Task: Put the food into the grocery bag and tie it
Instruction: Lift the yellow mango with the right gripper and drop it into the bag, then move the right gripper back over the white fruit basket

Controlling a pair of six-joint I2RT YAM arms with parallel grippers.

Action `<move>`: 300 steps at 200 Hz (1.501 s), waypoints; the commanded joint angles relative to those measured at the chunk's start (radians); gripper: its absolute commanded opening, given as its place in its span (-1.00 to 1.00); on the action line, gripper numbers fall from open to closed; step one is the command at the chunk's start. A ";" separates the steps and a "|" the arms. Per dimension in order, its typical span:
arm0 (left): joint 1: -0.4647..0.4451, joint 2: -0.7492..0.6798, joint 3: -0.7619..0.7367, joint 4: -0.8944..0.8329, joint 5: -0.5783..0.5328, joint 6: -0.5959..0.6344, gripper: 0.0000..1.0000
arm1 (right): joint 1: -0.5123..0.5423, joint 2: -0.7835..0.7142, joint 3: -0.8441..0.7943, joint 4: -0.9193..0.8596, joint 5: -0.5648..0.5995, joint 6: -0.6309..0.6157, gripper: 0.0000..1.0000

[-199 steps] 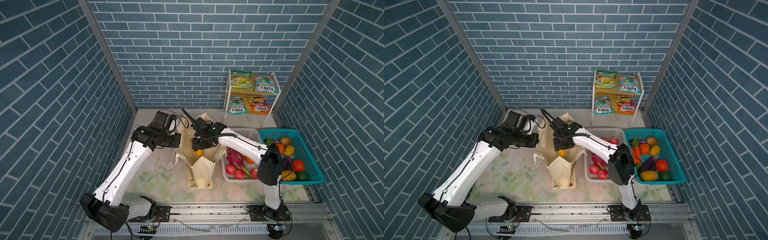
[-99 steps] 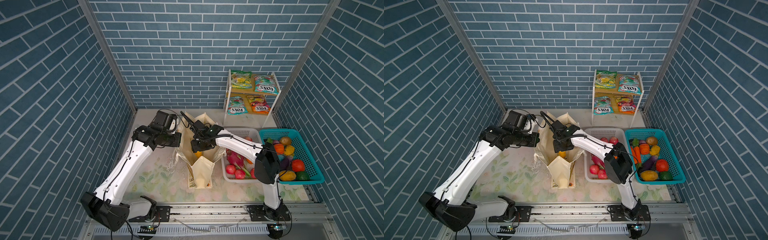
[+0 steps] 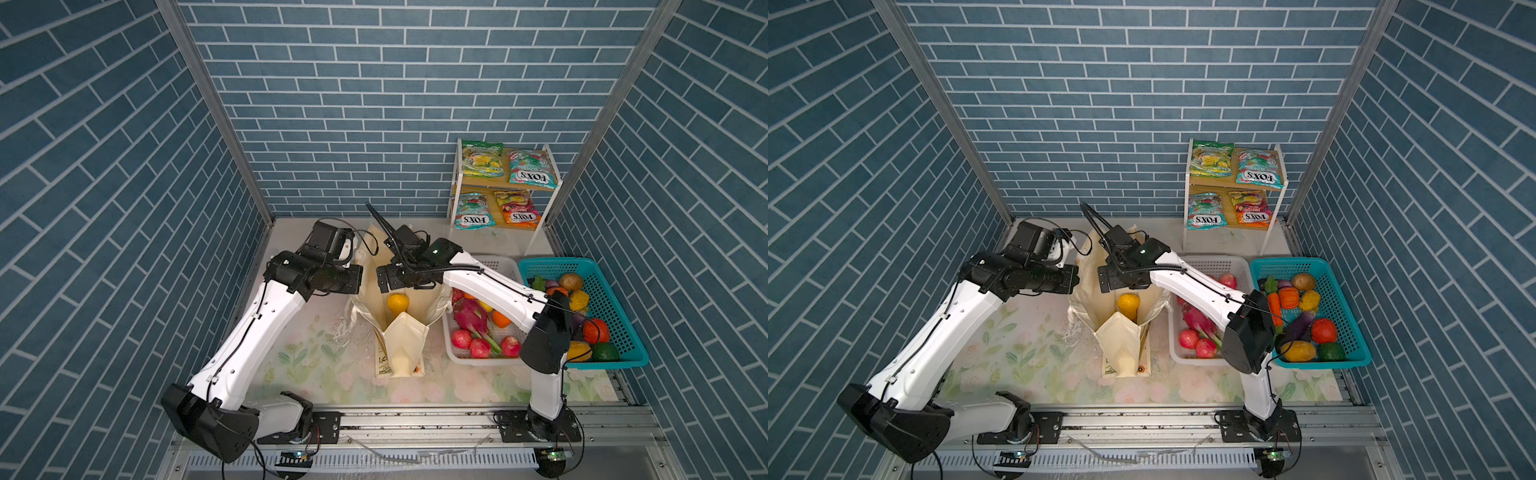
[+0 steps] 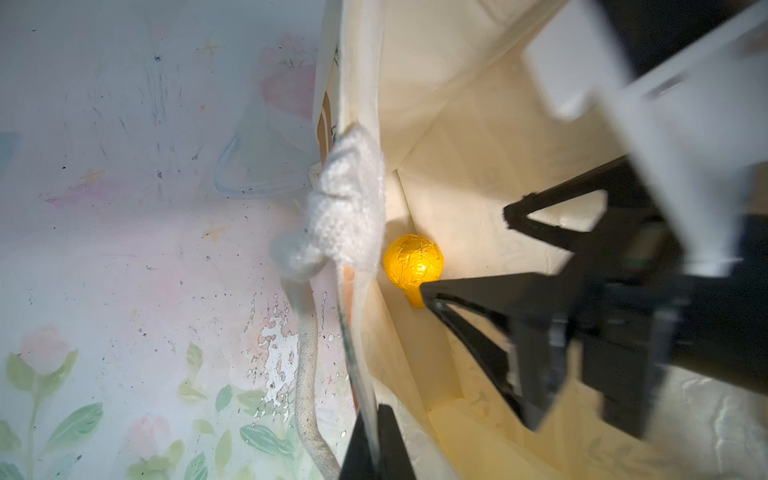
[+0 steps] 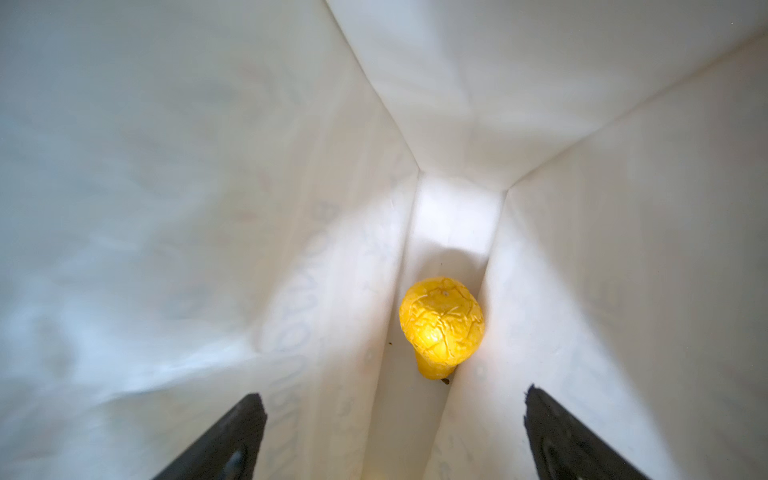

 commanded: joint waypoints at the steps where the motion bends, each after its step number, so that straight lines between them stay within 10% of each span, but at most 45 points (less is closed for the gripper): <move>1: -0.003 -0.016 -0.010 0.019 -0.005 -0.005 -1.00 | 0.004 -0.133 0.092 -0.062 0.068 -0.021 0.96; 71: -0.002 -0.030 -0.032 0.017 -0.007 -0.017 -1.00 | -0.035 -0.402 0.069 -0.122 0.230 -0.034 0.85; 182: -0.004 -0.038 -0.015 -0.023 -0.014 -0.008 -1.00 | -0.348 -0.868 -0.747 -0.150 0.098 0.090 0.82; 300: -0.003 -0.054 -0.025 -0.023 -0.015 -0.016 -1.00 | -0.353 -0.773 -0.874 -0.048 -0.007 -0.498 0.80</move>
